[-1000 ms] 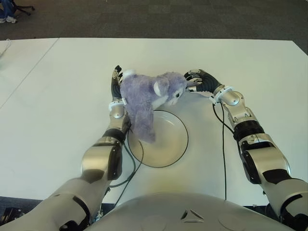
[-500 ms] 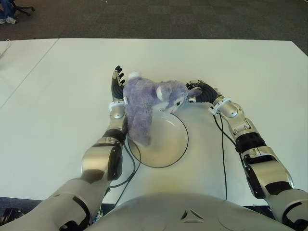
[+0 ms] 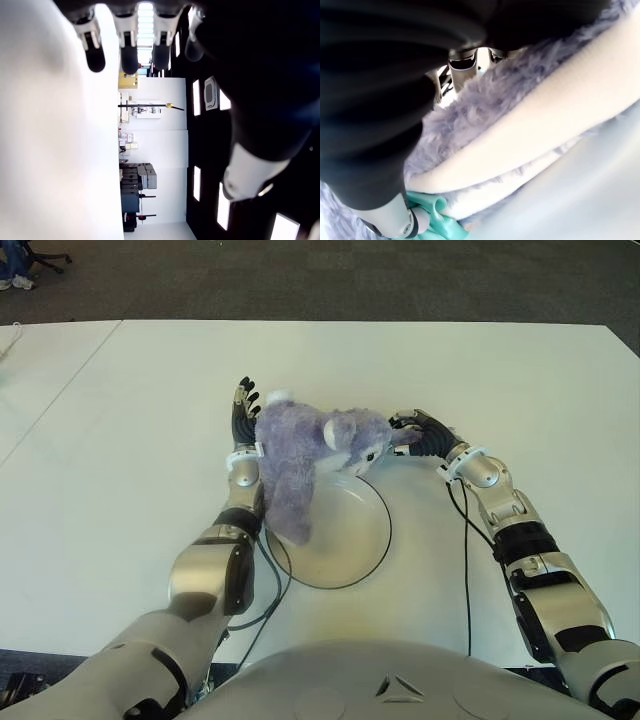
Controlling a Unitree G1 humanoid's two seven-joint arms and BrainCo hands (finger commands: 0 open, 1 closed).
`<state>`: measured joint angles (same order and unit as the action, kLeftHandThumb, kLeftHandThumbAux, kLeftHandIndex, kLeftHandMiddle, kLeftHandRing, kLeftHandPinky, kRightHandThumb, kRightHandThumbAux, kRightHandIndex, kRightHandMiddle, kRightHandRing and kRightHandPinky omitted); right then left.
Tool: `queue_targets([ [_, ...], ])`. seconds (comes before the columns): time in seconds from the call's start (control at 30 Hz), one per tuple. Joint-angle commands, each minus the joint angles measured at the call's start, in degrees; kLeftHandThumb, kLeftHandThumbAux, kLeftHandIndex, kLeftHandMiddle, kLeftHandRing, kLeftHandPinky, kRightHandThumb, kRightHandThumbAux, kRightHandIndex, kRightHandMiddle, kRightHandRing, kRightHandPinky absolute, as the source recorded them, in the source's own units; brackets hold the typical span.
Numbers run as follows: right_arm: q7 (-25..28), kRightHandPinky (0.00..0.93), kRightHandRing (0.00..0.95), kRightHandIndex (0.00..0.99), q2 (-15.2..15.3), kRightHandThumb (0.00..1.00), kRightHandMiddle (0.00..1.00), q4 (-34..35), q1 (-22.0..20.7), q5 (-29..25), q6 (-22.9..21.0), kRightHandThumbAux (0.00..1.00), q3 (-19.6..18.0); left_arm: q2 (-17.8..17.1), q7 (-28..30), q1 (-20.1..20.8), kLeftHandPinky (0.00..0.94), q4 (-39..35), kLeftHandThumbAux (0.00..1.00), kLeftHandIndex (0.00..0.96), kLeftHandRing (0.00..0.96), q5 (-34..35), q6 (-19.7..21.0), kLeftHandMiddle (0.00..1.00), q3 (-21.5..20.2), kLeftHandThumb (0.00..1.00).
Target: Put the doll into the plate.
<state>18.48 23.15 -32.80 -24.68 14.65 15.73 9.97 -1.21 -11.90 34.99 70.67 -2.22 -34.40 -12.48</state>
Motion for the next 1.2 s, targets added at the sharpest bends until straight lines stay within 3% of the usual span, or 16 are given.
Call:
queue_targets([
  [0.03,2.51,0.889,0.879,0.762,-0.25,0.264,0.88,-1.68,2.95,-0.47,-3.1,0.771,0.93,3.01,-0.65,-8.26,0.148,6.09,0.747,0.05,0.118,-0.3,5.93,0.105,0.27,0.019],
  [0.57,4.2,0.884,0.879,0.762,0.12,0.266,0.882,4.12,4.19,-2.21,-6.49,0.777,0.91,3.05,-1.12,-8.47,0.102,6.0,0.734,0.039,0.099,-0.87,5.84,0.094,0.73,0.0],
  [0.73,7.71,0.888,0.881,0.78,1.56,0.222,0.887,16.44,6.89,-5.04,-9.94,0.769,0.06,2.88,-1.7,-8.47,0.146,6.1,0.733,0.047,0.116,-1.34,6.01,0.101,0.88,0.0],
  [0.83,8.28,0.894,0.884,0.791,2.05,0.168,0.89,20.32,7.99,-5.86,-9.35,0.752,-0.49,2.95,-1.66,-8.39,0.151,6.11,0.736,0.051,0.122,-1.35,6.04,0.105,0.75,0.0],
  [1.0,8.52,0.892,0.886,0.796,2.48,0.139,0.892,21.68,8.97,-6.33,-6.17,0.741,-0.96,3.09,-1.13,-8.26,0.124,6.13,0.737,0.05,0.116,-1.11,6.17,0.103,0.38,0.008],
  [1.2,9.31,0.893,0.888,0.796,2.87,0.126,0.893,21.98,9.61,-7.61,-2.37,0.733,-1.73,3.17,-0.83,-8.22,0.162,6.08,0.751,0.057,0.127,-0.96,5.98,0.11,0.22,0.022],
])
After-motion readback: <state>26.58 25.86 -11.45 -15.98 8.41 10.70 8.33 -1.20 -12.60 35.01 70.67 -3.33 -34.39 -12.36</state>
